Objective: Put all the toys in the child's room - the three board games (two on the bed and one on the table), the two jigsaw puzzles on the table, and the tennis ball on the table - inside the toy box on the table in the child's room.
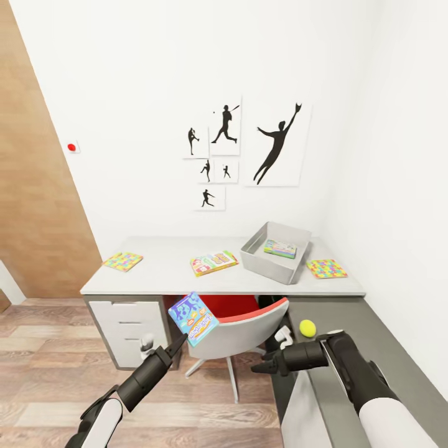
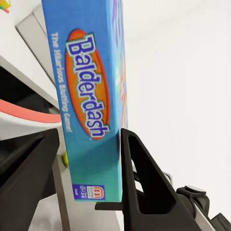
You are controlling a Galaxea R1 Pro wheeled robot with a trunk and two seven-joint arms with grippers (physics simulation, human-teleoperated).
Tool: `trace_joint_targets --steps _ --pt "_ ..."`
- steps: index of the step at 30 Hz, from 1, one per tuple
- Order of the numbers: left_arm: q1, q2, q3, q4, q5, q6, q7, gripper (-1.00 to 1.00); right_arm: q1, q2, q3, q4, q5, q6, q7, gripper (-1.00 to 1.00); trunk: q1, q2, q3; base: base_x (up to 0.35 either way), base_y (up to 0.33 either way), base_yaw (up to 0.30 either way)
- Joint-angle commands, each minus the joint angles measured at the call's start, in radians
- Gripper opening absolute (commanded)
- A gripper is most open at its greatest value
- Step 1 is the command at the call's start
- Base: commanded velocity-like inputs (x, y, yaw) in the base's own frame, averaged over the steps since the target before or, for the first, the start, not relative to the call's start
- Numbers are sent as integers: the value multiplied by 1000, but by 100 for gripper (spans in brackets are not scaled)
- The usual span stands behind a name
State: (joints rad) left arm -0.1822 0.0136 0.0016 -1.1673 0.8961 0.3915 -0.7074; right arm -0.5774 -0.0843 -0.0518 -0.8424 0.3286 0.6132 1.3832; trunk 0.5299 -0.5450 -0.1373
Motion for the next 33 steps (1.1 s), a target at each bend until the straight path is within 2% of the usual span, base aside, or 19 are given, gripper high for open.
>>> trace_joint_targets --steps 1,12,33 --pt "-1 0 0 0 9 9 -1 -100 -1 1 -3 -1 9 9 8 100 0 -2 -2 0 58 0" --pt "0 0 0 -1 9 9 -2 -100 -1 0 -3 -1 9 9 8 100 0 -2 -2 85 99 0" --pt "-1 0 0 -2 9 9 -2 -100 -1 0 -3 -2 9 8 8 100 0 -2 -2 235 191 0"
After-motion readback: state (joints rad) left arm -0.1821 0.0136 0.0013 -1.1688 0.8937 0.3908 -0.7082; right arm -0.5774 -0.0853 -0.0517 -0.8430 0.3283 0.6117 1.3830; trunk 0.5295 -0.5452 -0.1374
